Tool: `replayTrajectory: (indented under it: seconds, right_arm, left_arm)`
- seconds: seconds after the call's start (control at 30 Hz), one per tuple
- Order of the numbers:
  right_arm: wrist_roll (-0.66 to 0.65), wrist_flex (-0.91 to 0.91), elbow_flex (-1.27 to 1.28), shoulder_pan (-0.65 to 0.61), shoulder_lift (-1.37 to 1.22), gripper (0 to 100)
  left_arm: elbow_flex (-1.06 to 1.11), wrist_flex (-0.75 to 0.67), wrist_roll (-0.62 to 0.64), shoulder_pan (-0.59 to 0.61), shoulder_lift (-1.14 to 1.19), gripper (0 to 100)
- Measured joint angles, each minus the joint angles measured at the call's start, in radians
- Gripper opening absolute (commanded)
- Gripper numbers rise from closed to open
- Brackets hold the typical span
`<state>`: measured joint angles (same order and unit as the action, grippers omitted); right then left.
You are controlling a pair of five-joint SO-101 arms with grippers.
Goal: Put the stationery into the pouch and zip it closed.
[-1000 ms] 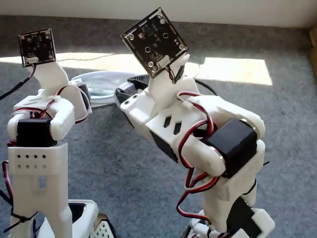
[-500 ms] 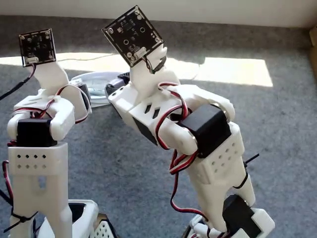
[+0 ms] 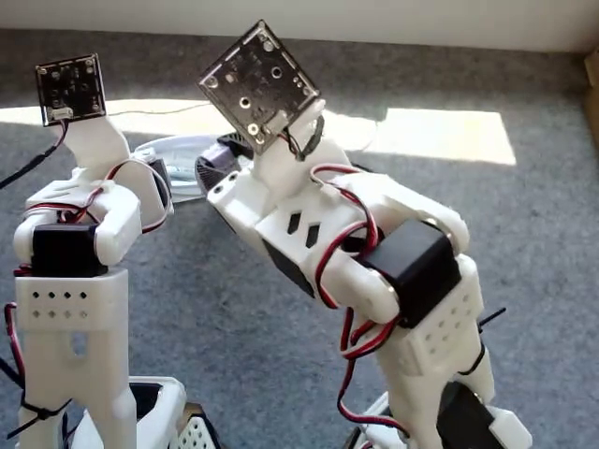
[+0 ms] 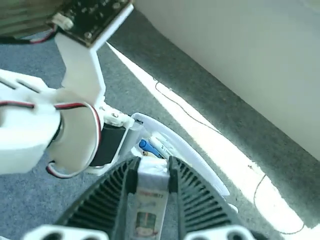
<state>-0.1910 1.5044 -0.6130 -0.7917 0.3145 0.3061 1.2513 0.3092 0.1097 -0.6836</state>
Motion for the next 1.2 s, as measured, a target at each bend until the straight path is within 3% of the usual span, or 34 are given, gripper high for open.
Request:
replayTrajectory:
  seconds: [0.17,0.37,0.93,1.2]
  right_arm:
    - [-0.063,-0.092,0.209,0.000,0.098,0.5]
    - [-0.078,-0.353,0.460,0.000,0.192,0.5]
    - [-0.081,-1.363,1.171,0.055,0.315,0.5]
    - [-0.135,-1.444,1.249,0.075,0.316,0.9]
  left_arm:
    - [0.000,0.000,0.000,0.000,0.000,1]
    - [0.000,0.000,0.000,0.000,0.000,1]
    - [0.000,0.000,-0.002,0.000,-0.002,1]
    - [0.000,0.000,-0.002,0.006,-0.002,1]
